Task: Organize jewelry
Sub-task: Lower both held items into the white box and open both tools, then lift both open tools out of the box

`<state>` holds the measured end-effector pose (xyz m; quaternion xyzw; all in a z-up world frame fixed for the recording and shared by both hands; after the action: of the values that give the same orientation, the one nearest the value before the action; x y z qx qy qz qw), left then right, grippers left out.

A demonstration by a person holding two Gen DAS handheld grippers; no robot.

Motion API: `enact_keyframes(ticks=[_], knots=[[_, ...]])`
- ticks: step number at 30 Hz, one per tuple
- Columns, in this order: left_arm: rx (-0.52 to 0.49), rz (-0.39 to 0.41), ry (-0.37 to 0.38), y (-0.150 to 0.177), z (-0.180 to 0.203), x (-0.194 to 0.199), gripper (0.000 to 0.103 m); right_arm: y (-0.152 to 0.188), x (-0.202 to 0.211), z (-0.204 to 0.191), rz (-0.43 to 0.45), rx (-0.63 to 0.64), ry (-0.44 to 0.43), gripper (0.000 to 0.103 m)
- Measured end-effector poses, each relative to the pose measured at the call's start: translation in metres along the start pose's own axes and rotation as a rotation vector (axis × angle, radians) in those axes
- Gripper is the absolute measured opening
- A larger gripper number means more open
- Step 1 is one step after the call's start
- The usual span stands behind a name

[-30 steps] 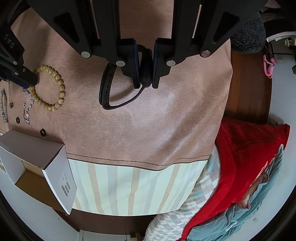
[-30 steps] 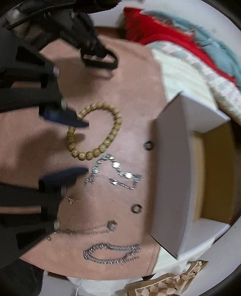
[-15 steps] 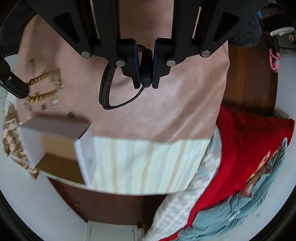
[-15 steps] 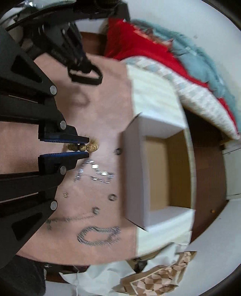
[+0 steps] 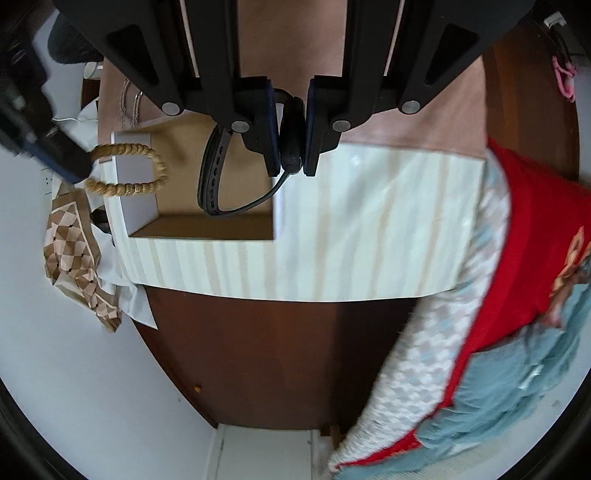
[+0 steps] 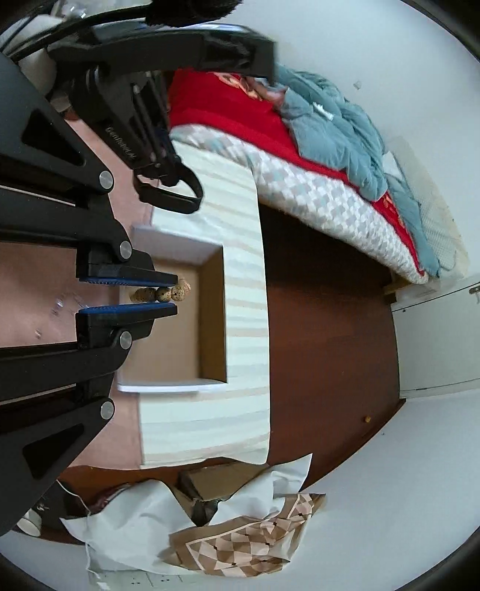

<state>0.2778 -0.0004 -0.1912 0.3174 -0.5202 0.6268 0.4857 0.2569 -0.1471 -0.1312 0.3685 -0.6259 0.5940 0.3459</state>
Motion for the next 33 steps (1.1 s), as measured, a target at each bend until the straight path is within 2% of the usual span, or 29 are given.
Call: enact_keyframes(ticks=[7, 11, 12, 13, 14, 15, 17, 18, 19, 21, 23, 25, 28, 33], knots=[[0.000, -0.103, 0.070, -0.017, 0.018, -0.047, 0.013, -0.001, -0.063, 0.017, -0.082, -0.023, 0.026, 0.009], [-0.019, -0.100, 0.068, -0.022, 0.024, -0.050, 0.018, -0.001, -0.079, 0.028, -0.129, -0.053, 0.002, 0.009], [-0.020, -0.092, 0.063, -0.024, 0.023, -0.049, 0.031, 0.000, -0.081, 0.031, -0.144, -0.063, 0.000, 0.010], [-0.012, -0.075, 0.059, -0.024, 0.022, -0.044, 0.053, 0.001, -0.083, 0.034, -0.153, -0.074, -0.003, 0.010], [-0.007, -0.060, 0.054, -0.025, 0.019, -0.041, 0.064, 0.002, -0.083, 0.035, -0.161, -0.078, -0.004, 0.010], [-0.003, -0.036, 0.040, -0.025, 0.015, -0.034, 0.078, 0.004, -0.084, 0.038, -0.169, -0.081, 0.003, 0.015], [0.000, -0.006, 0.016, -0.026, 0.009, -0.027, 0.080, 0.007, -0.082, 0.042, -0.168, -0.080, 0.025, 0.034], [0.002, 0.003, -0.004, -0.025, 0.005, -0.023, 0.085, 0.007, -0.080, 0.042, -0.163, -0.080, 0.027, 0.049], [0.004, 0.010, -0.021, -0.024, 0.002, -0.019, 0.094, 0.008, -0.077, 0.043, -0.158, -0.077, 0.031, 0.060], [0.004, 0.026, -0.060, -0.020, -0.004, -0.013, 0.101, 0.009, -0.070, 0.043, -0.142, -0.066, 0.047, 0.066], [-0.003, 0.044, -0.093, -0.014, -0.009, -0.006, 0.101, 0.011, -0.063, 0.044, -0.112, -0.027, 0.125, 0.075], [-0.007, 0.064, -0.119, -0.006, -0.012, -0.001, 0.102, 0.013, -0.059, 0.046, -0.089, 0.004, 0.213, 0.095], [-0.012, 0.073, -0.136, 0.008, -0.014, 0.004, 0.102, 0.024, -0.061, 0.048, -0.094, 0.031, 0.295, 0.096], [-0.020, 0.084, -0.159, 0.025, -0.012, 0.011, 0.103, 0.038, -0.065, 0.052, -0.105, 0.034, 0.321, 0.102]])
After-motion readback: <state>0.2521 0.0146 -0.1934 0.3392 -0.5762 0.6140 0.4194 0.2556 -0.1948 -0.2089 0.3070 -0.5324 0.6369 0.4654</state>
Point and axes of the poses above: each gripper's, at about its wrist camera, not at the fingertips, and x roughly against the way its jaws point, z to its right, y to its underside, the point moved 6 cm from there along -x, roughly the way its jaws point, and after that the axes turned 12 degrees about y, right-handed, at the moved point
